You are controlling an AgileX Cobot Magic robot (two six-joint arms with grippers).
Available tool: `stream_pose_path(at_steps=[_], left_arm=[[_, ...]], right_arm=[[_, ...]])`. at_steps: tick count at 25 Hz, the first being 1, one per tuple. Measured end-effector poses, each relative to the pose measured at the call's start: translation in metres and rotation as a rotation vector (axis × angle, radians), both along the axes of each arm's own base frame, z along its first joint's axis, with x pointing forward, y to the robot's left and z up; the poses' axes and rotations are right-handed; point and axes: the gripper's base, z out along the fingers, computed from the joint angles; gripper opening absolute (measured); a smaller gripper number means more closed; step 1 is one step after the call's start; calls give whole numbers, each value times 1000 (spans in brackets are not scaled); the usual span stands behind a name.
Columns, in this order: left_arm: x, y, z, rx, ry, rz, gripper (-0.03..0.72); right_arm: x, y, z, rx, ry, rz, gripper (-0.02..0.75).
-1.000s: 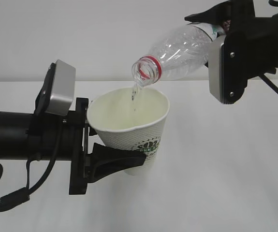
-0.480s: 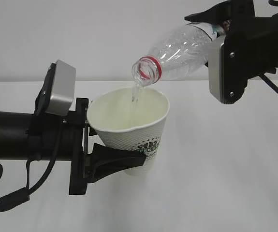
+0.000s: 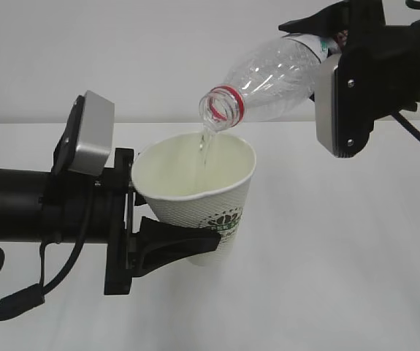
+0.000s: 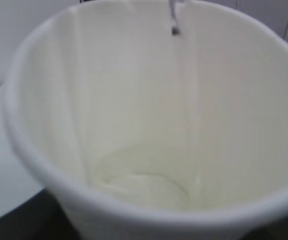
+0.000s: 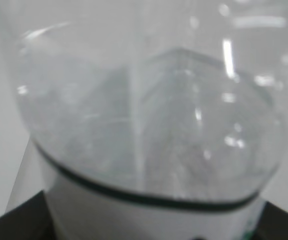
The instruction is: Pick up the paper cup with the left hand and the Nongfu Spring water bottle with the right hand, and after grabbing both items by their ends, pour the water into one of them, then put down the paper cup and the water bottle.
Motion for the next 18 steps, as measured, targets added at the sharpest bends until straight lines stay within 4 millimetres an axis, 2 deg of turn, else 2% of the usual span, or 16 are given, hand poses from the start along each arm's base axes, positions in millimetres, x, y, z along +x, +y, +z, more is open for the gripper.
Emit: stream_pose_path(at_steps=[18], left_arm=[[0, 0, 0, 0, 0, 0, 501]], right_arm=[[-1, 2, 2, -16, -41, 35, 459]])
